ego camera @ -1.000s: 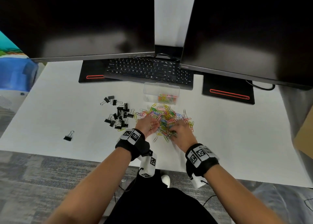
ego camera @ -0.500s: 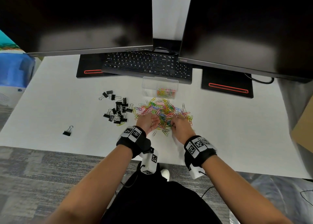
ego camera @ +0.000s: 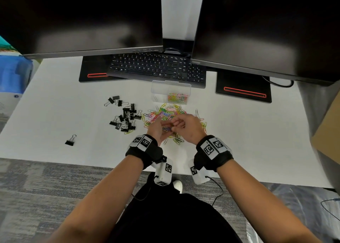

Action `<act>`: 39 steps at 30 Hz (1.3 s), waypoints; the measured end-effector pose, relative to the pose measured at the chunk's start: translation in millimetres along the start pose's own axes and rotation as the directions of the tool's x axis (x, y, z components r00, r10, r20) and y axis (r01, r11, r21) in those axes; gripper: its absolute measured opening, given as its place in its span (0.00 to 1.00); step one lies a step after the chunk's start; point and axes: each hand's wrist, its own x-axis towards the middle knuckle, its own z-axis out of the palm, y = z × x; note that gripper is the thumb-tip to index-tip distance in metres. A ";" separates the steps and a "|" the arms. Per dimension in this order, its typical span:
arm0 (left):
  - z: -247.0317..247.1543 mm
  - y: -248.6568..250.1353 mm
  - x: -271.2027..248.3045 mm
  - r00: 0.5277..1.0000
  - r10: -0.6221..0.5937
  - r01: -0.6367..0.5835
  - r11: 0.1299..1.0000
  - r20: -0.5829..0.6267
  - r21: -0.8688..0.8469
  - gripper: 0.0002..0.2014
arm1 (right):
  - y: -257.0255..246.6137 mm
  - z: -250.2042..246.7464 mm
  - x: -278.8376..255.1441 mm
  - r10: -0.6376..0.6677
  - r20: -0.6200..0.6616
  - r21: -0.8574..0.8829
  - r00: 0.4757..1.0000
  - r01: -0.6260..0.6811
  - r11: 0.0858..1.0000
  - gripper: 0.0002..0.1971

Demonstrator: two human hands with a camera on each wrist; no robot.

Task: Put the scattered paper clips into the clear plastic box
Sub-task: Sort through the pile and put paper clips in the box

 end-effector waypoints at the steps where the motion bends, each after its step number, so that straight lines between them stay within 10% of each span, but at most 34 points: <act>1: -2.1 0.2 0.0 1.000 0.000 0.000 1.000 0.001 0.005 0.23 | 2.4 -0.8 -0.2 0.016 -0.011 -0.004 1.000 -0.016 1.000 0.11; 11: -18.3 -3.8 2.4 0.999 -0.001 0.003 0.999 -0.035 0.048 0.17 | 35.8 22.5 -17.4 0.092 0.091 -0.471 0.992 -0.038 0.881 0.16; 16: -18.5 -3.6 3.7 0.999 0.012 -0.010 0.998 -0.030 0.065 0.13 | 33.6 33.4 -13.0 0.063 0.055 -0.503 0.997 -0.027 0.864 0.05; 29: -21.7 -4.3 -3.3 0.999 0.031 -0.029 0.998 -0.028 0.062 0.13 | 33.1 41.0 -20.2 0.102 0.151 -0.723 0.983 0.040 0.690 0.16; 39: -17.8 -4.5 -8.4 0.999 -0.036 0.036 0.998 -0.015 0.042 0.21 | -1.4 24.7 -6.3 -0.011 0.078 -0.296 0.997 0.034 0.955 0.05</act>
